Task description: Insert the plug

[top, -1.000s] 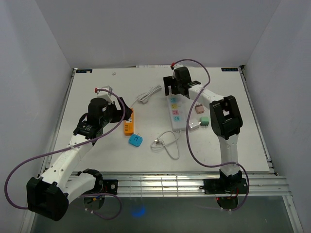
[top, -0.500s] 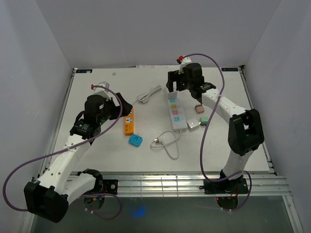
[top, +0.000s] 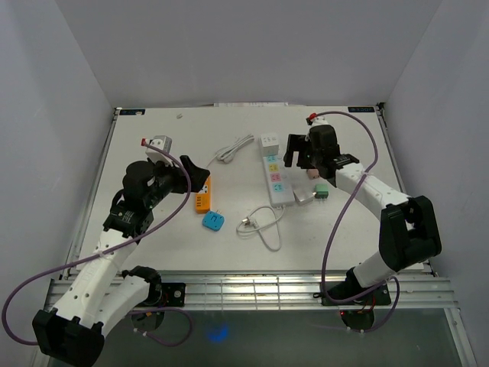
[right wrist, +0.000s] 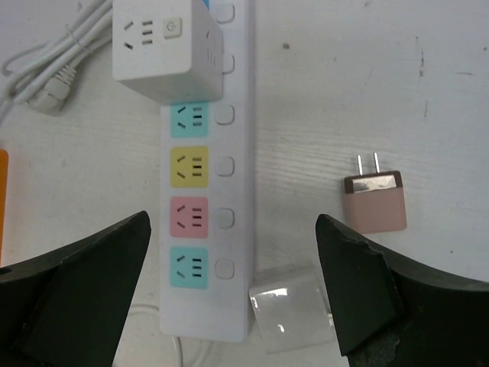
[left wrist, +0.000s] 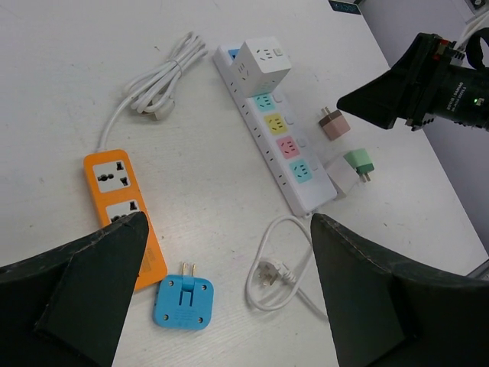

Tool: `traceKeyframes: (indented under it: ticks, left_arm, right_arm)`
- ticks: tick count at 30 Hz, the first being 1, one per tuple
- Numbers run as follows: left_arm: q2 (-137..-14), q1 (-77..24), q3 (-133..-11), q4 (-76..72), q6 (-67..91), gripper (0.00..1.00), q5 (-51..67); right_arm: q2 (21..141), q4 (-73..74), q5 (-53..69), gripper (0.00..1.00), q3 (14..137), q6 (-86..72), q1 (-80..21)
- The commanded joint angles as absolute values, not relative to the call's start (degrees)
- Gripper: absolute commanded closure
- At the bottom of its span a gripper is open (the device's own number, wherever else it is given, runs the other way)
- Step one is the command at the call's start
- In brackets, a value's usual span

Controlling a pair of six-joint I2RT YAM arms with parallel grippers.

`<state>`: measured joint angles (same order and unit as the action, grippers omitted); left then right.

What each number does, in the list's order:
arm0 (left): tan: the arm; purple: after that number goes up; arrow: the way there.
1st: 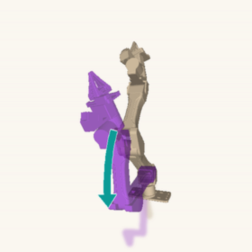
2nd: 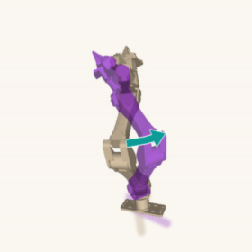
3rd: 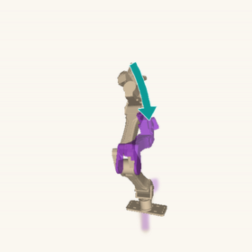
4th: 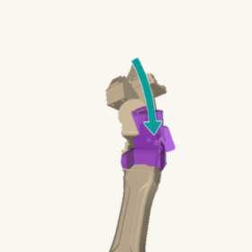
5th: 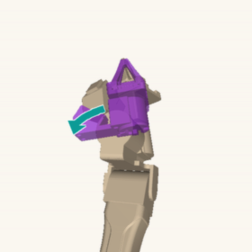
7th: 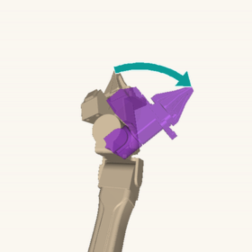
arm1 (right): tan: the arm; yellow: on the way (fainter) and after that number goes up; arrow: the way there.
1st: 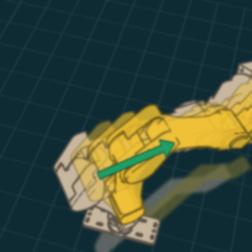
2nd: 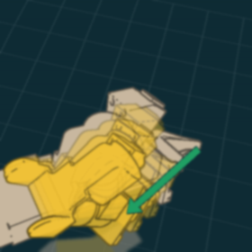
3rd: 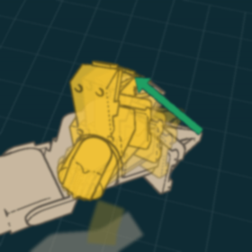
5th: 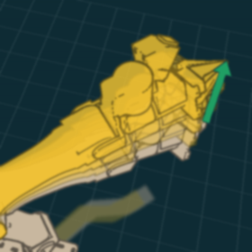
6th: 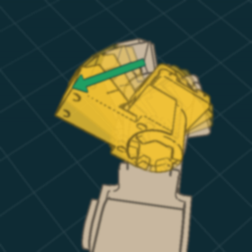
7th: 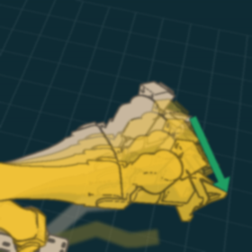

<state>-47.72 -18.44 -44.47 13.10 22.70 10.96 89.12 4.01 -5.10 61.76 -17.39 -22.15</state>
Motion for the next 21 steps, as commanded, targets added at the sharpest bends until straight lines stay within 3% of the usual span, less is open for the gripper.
traceKeyframes:
  ticks: [1,5,14,18,21]
  left_arm:
    - [-45.8,-18.2,-43.2,11.7,20.5,0.02,11.3]
    - [-43.9,-18.1,-41.0,10.5,19.9,0.02,11.7]
    - [-44.6,-18.1,-40.3,10.4,18.9,0.02,15.8]
    - [-46.2,-18.2,-40.7,10.5,18.0,0.02,20.4]
    - [-48.3,-18.2,-41.4,11.2,18.1,0.02,22.8]
  right_arm:
    - [85.1,7.5,-6.9,0.07,60.6,-15.3,-22.3]
    - [85.4,14.8,-8.3,0.04,59.8,-11.3,-22.3]
    - [82.0,15.4,-8.0,0.00,52.6,-6.0,-22.8]
    - [81.1,15.1,-7.2,0.11,50.7,-5.1,-22.9]
    - [80.6,14.2,-5.1,0.14,49.4,-4.5,-23.6]
